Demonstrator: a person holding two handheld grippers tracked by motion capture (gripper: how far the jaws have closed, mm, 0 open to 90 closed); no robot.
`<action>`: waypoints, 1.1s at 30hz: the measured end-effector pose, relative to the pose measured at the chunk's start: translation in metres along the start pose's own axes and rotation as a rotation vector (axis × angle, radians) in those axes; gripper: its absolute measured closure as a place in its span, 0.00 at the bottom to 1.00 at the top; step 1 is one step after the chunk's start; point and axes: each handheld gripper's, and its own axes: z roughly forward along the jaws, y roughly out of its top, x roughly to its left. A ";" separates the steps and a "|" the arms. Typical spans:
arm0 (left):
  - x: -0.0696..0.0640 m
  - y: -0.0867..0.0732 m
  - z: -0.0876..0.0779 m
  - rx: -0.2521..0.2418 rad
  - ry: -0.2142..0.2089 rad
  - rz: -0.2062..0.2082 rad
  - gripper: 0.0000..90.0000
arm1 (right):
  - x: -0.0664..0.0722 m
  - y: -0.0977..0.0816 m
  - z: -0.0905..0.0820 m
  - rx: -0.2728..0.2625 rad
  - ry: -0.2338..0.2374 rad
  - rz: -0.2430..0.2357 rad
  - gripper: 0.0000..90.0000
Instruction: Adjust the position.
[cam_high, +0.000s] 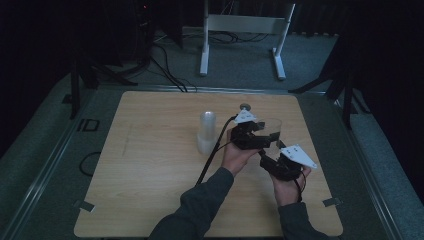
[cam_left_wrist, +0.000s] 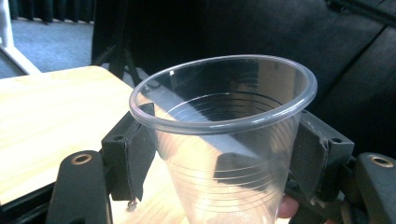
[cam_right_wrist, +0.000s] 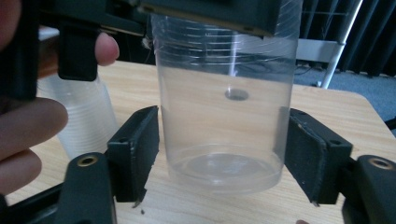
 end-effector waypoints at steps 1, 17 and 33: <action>-0.001 0.000 0.000 0.003 0.005 0.013 0.33 | 0.000 0.000 0.001 0.006 0.000 -0.002 0.36; -0.001 -0.001 0.001 -0.008 -0.018 -0.030 0.29 | -0.001 -0.005 0.004 0.021 -0.002 0.007 0.45; -0.003 -0.001 0.000 -0.007 -0.005 -0.003 0.31 | -0.002 -0.006 0.005 0.034 0.017 -0.003 0.42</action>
